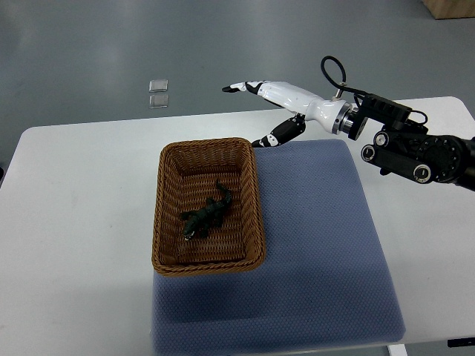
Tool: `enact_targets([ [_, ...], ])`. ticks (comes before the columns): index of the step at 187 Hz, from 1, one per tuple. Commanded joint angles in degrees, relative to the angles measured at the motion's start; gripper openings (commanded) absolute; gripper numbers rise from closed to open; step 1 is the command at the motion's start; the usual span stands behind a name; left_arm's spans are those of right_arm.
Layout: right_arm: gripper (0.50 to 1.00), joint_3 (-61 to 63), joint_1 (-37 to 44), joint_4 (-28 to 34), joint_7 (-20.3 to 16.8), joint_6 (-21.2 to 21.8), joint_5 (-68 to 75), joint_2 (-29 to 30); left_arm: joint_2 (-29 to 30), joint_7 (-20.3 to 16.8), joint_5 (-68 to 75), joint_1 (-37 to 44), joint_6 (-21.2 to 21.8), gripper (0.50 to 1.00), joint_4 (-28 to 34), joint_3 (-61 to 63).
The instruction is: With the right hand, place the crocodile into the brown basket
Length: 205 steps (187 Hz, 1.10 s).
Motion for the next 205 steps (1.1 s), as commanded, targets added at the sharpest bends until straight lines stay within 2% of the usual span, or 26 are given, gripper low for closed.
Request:
enact_targets([
  [1,0.913,2.82,-1.44,-2.74,-1.42,4.99,9.21,-0.36,0.0,0.0,0.0,-0.01,0.0,1.0,0.0,0.0],
  [41,0.913,10.81,-6.01,-4.85,-7.04,10.44,21.25,-0.53,0.0,0.0,0.0,-0.01,0.0,1.0,0.0,0.0],
  [64,0.913,19.87,-9.97,-4.85,-11.26,12.29,21.34,-0.53,0.0,0.0,0.0,-0.01,0.0,1.0,0.0,0.0],
  [92,0.913,32.34,-14.8,-4.85,-17.59,17.29,20.72,-0.27,0.0,0.0,0.0,-0.01,0.0,1.0,0.0,0.0],
  [122,0.913,43.24,-19.11,-4.68,-22.07,19.49,19.06,0.43,0.0,0.0,0.0,-0.01,0.0,1.0,0.0,0.0],
  [152,0.913,50.62,-22.88,-4.68,-24.62,19.14,17.56,2.54,0.0,0.0,0.0,-0.01,0.0,1.0,0.0,0.0],
  [205,0.93,61.26,-27.63,-4.76,-24.62,19.06,17.82,7.82,0.0,0.0,0.0,-0.01,0.0,1.0,0.0,0.0],
])
